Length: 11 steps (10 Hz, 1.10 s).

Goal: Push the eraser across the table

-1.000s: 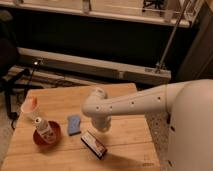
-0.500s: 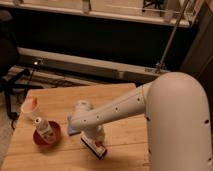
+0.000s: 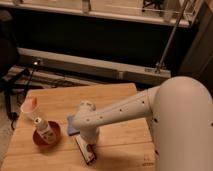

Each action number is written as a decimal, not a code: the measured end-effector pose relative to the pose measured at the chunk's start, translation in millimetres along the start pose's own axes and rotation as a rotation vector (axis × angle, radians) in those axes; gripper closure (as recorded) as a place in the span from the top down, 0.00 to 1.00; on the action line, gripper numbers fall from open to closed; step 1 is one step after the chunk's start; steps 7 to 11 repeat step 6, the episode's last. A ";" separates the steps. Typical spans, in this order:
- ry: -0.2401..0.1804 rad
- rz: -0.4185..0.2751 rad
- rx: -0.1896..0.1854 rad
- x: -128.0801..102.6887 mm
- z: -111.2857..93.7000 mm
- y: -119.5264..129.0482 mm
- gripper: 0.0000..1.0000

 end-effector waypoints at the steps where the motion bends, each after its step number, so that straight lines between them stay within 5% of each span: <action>1: 0.021 0.013 0.062 9.5 -5.2 -10.1 0.00; 2: 0.065 0.038 0.182 30.5 -18.8 -23.4 0.00; 4: 0.104 0.042 0.306 50.3 -33.9 -37.1 0.00; 11: 0.102 0.051 0.321 50.8 -36.2 -20.7 0.03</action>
